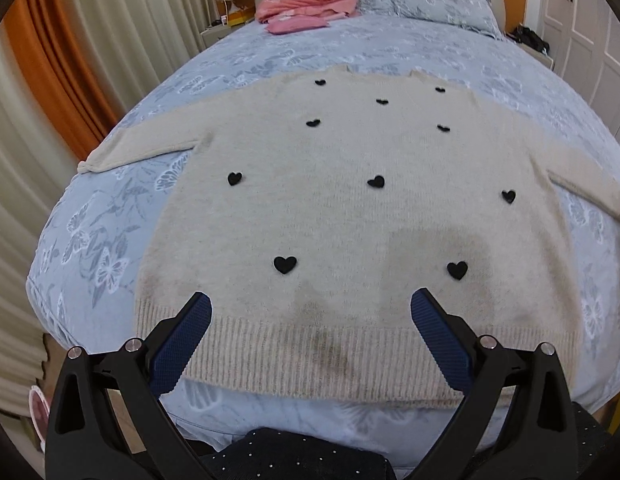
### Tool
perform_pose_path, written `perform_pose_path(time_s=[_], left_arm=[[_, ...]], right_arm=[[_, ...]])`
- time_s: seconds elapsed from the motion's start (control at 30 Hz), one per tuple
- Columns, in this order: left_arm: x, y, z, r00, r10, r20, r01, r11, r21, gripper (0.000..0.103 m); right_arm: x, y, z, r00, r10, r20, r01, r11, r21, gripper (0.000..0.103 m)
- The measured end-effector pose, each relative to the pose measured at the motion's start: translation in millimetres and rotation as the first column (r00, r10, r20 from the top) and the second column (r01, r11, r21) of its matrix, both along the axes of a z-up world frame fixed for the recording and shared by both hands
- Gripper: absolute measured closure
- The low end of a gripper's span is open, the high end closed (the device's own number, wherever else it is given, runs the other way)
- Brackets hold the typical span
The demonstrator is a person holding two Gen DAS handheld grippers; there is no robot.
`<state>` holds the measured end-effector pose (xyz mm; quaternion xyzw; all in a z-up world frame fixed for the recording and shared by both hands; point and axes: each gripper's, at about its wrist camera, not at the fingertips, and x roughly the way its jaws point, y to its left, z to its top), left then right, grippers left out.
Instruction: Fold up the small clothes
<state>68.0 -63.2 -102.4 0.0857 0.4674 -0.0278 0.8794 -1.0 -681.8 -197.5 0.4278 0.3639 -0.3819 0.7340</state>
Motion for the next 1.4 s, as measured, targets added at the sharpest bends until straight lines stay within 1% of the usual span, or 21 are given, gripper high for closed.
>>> perform_pose_path(time_s=[0.03,0.07,0.1,0.13,0.2,0.27,0.37,0.43,0.5,0.6,0.63,0.77,0.83,0.9,1.0,1.1,1.23,1.3,1.33,1.37,1.4], left_arm=[[0,0,-3,1.0,0.0,-0.008,0.0,1.0,0.005,0.005],[1,1,-6,1.0,0.002,-0.016,-0.002,1.0,0.008,0.005],[1,2,-7,1.0,0.004,-0.022,-0.004,1.0,0.01,0.005],[1,2,-9,1.0,0.005,-0.023,-0.005,1.0,0.012,0.005],[2,4,-10,1.0,0.006,-0.027,-0.005,1.0,0.015,0.005],[3,7,-9,1.0,0.009,-0.026,-0.009,1.0,0.012,0.005],[3,12,-8,1.0,0.018,-0.021,-0.018,1.0,-0.005,0.005],[3,15,-6,1.0,0.022,-0.015,-0.023,1.0,-0.016,0.005],[3,19,-4,1.0,0.028,-0.01,-0.028,0.999,-0.028,0.005],[2,27,1,0.999,0.042,0.003,-0.042,0.998,-0.053,0.005],[2,31,3,0.999,0.049,0.006,-0.048,0.997,-0.064,0.005],[1,48,8,0.997,0.071,0.011,-0.07,0.994,-0.089,0.005],[2,61,10,0.996,0.087,0.009,-0.085,0.991,-0.103,0.005],[4,74,11,0.995,0.099,0.009,-0.098,0.989,-0.113,0.005],[9,92,12,0.993,0.117,0.005,-0.115,0.986,-0.121,0.005],[18,112,13,0.99,0.139,-0.004,-0.138,0.98,-0.144,0.005],[44,122,11,0.989,0.148,-0.012,-0.147,0.973,-0.176,0.005],[61,120,9,0.99,0.14,-0.021,-0.141,0.968,-0.207,0.005],[76,118,8,0.99,0.137,-0.03,-0.14,0.959,-0.245,0.005],[91,115,7,0.99,0.134,-0.038,-0.139,0.947,-0.29,0.005],[103,113,5,0.99,0.136,-0.045,-0.143,0.937,-0.317,0.005]], right_arm=[[1,0,0,1.0,0.001,0.001,-0.001,1.0,-0.011,0.041],[2,0,0,1.0,0.004,0.003,-0.003,1.0,-0.018,0.059],[2,-3,0,1.0,0.006,0.018,-0.006,1.0,-0.011,0.085],[0,-5,1,0.999,0.006,0.05,-0.006,1.0,0.01,0.094],[-2,-6,12,0.994,-0.003,0.107,0.002,1.0,0.006,0.094],[3,-1,36,0.987,0.029,0.161,-0.022,0.999,-0.046,0.094],[21,19,83,0.958,0.112,0.265,-0.089,0.991,-0.098,0.094],[46,44,121,0.924,0.211,0.318,-0.168,0.973,-0.157,0.094],[75,79,158,0.877,0.329,0.35,-0.263,0.939,-0.224,0.094],[125,151,208,0.77,0.512,0.381,-0.414,0.855,-0.311,0.094],[145,180,222,0.726,0.569,0.385,-0.465,0.82,-0.335,0.094],[212,289,248,0.574,0.73,0.37,-0.622,0.683,-0.383,0.094],[247,346,243,0.511,0.796,0.324,-0.692,0.605,-0.394,0.094],[273,392,227,0.464,0.837,0.29,-0.749,0.545,-0.377,0.094],[312,469,183,0.402,0.891,0.21,-0.838,0.451,-0.307,0.094],[330,528,135,0.354,0.928,0.118,-0.899,0.373,-0.232,0.093],[333,546,74,0.323,0.943,0.078,-0.936,0.331,-0.119,0.087],[323,543,68,0.325,0.941,0.094,-0.937,0.333,-0.101,0.083],[308,529,75,0.341,0.934,0.11,-0.928,0.353,-0.121,0.079],[293,518,83,0.362,0.925,0.116,-0.913,0.376,-0.155,0.066],[280,509,83,0.388,0.915,0.113,-0.895,0.403,-0.192,0.048]])
